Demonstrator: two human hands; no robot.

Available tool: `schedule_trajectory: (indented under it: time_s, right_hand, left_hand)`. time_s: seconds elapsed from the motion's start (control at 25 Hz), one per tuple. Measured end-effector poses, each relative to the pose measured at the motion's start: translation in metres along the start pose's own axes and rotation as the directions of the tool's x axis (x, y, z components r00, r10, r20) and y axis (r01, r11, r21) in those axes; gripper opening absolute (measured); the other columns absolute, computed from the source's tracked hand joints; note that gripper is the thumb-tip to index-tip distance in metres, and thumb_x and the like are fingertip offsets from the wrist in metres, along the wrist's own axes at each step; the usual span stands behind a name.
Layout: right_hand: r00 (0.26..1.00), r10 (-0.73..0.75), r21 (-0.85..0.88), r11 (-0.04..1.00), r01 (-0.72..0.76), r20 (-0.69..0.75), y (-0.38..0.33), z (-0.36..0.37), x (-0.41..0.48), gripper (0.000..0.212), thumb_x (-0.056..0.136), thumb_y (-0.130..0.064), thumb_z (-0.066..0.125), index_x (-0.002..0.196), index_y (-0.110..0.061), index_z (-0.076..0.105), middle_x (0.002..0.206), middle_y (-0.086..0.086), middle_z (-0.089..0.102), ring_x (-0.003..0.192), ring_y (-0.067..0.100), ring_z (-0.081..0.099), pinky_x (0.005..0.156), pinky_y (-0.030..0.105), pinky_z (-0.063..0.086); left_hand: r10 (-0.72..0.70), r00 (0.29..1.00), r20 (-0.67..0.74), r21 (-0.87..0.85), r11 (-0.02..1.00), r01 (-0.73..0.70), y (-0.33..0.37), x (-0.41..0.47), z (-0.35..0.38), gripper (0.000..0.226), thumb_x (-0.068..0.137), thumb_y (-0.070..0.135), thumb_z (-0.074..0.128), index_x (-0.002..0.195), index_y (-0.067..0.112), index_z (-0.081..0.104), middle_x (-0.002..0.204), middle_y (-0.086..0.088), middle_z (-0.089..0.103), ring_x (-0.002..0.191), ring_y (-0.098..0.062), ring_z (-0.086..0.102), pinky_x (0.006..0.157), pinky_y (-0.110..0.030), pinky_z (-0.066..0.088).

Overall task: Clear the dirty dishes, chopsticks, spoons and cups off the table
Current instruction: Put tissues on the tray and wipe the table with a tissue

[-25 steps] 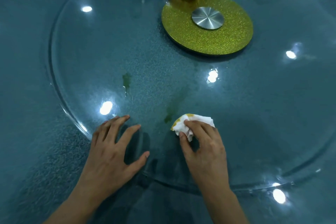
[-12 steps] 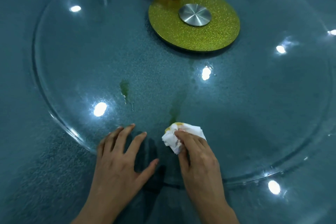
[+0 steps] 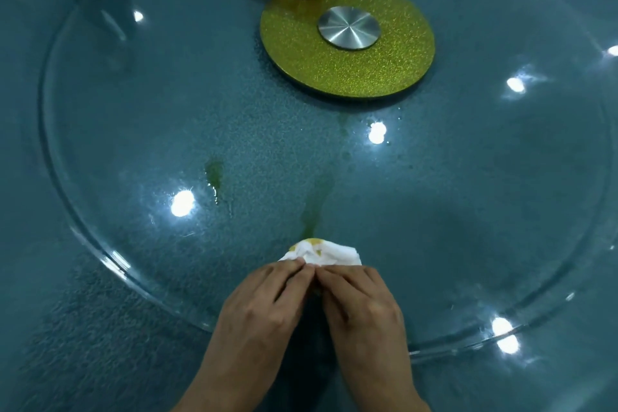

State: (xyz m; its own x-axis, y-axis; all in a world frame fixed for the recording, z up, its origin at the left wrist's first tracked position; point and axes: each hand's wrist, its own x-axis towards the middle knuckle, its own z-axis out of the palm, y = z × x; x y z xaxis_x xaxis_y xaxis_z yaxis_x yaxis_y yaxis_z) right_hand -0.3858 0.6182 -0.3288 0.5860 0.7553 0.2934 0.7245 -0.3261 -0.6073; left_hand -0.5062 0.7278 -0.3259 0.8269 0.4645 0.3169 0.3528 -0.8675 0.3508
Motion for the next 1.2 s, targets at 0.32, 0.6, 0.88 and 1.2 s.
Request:
schedule_trajectory:
  time_s: [0.32, 0.6, 0.88, 1.2]
  right_hand:
    - [1.0, 0.0, -0.029, 1.0, 0.0, 0.011, -0.01, 0.016, 0.033, 0.032, 0.095, -0.025, 0.052, 0.116, -0.022, 0.075, 0.113, -0.014, 0.07, 0.1, 0.007, 0.062, 0.088, 0.02, 0.05]
    - [0.998, 0.065, -0.116, 0.991, -0.066, -0.012, 0.012, 0.022, 0.118, 0.034, 0.091, -0.021, 0.051, 0.115, -0.026, 0.075, 0.111, -0.012, 0.071, 0.097, 0.01, 0.059, 0.086, 0.016, 0.045]
    - [0.986, 0.155, -0.215, 0.963, -0.164, -0.061, 0.065, 0.024, 0.216, 0.03, 0.092, -0.012, 0.058, 0.111, -0.028, 0.075, 0.104, -0.006, 0.072, 0.095, 0.017, 0.059, 0.076, 0.018, 0.035]
    - [0.962, 0.248, -0.341, 0.9, -0.272, -0.112, 0.133, -0.007, 0.309, 0.025, 0.096, -0.01, 0.052, 0.097, -0.014, 0.077, 0.091, 0.011, 0.068, 0.087, 0.031, 0.061, 0.066, 0.033, 0.031]
  left_hand:
    - [-0.067, 0.995, -0.074, 0.014, 0.998, 0.068, -0.01, 0.024, 0.004, 0.03, 0.082, 0.004, 0.068, 0.111, 0.004, 0.077, 0.11, -0.006, 0.076, 0.093, -0.019, 0.074, 0.079, -0.031, 0.059]
    - [-0.116, 0.99, -0.073, -0.015, 0.993, 0.116, -0.027, 0.114, 0.022, 0.029, 0.088, 0.014, 0.059, 0.111, 0.01, 0.075, 0.103, -0.003, 0.075, 0.084, -0.023, 0.072, 0.066, -0.036, 0.061]
    - [-0.12, 0.993, -0.016, -0.012, 0.993, 0.12, -0.047, 0.227, 0.066, 0.015, 0.092, 0.012, 0.066, 0.104, 0.014, 0.074, 0.089, -0.006, 0.073, 0.076, -0.03, 0.068, 0.06, -0.044, 0.055]
    - [-0.084, 0.996, 0.017, 0.104, 0.991, 0.082, -0.017, 0.352, 0.101, 0.017, 0.102, 0.017, 0.057, 0.107, 0.019, 0.073, 0.093, -0.007, 0.07, 0.084, -0.028, 0.065, 0.063, -0.033, 0.034]
